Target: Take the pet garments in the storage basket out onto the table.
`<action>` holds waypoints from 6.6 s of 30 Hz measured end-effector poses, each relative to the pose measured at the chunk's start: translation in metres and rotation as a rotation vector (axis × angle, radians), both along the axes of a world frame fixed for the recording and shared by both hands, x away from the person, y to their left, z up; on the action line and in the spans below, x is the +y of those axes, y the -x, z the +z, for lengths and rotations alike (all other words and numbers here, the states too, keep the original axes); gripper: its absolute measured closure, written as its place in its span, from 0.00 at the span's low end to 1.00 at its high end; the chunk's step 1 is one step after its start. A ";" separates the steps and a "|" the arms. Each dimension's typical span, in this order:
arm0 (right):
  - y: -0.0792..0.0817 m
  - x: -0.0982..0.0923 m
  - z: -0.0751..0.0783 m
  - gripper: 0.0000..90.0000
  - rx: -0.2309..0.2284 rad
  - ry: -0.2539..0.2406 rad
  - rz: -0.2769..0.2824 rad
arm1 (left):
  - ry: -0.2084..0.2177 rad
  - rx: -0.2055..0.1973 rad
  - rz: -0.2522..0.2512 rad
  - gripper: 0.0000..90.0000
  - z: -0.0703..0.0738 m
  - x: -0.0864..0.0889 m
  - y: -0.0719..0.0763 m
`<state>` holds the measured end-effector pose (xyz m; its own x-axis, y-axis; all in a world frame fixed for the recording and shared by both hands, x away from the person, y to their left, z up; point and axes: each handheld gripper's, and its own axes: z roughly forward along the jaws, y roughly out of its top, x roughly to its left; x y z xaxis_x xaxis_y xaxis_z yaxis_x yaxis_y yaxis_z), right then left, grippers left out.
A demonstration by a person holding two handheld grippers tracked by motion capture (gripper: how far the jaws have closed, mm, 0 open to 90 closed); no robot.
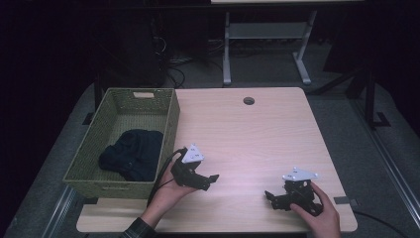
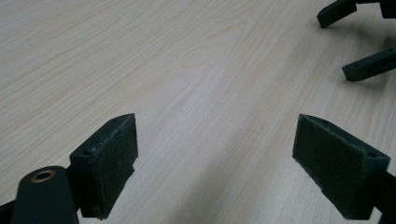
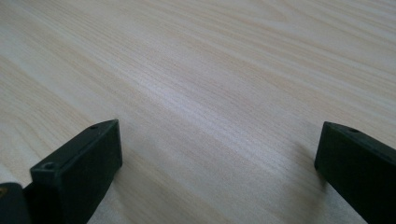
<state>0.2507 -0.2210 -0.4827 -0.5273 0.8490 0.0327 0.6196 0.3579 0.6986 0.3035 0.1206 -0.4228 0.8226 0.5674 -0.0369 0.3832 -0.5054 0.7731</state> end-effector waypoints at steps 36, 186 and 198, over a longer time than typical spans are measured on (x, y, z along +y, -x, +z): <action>-0.001 0.002 0.000 0.00 0.002 0.002 -0.006 | 0.029 -0.009 -0.039 0.15 0.039 0.002 -0.022; 0.000 0.002 0.000 0.00 -0.004 0.001 -0.007 | -0.331 0.349 0.360 0.65 0.003 0.195 -0.079; 0.000 0.002 0.000 0.01 -0.004 0.001 -0.008 | -0.266 0.341 0.353 0.83 0.015 0.198 -0.077</action>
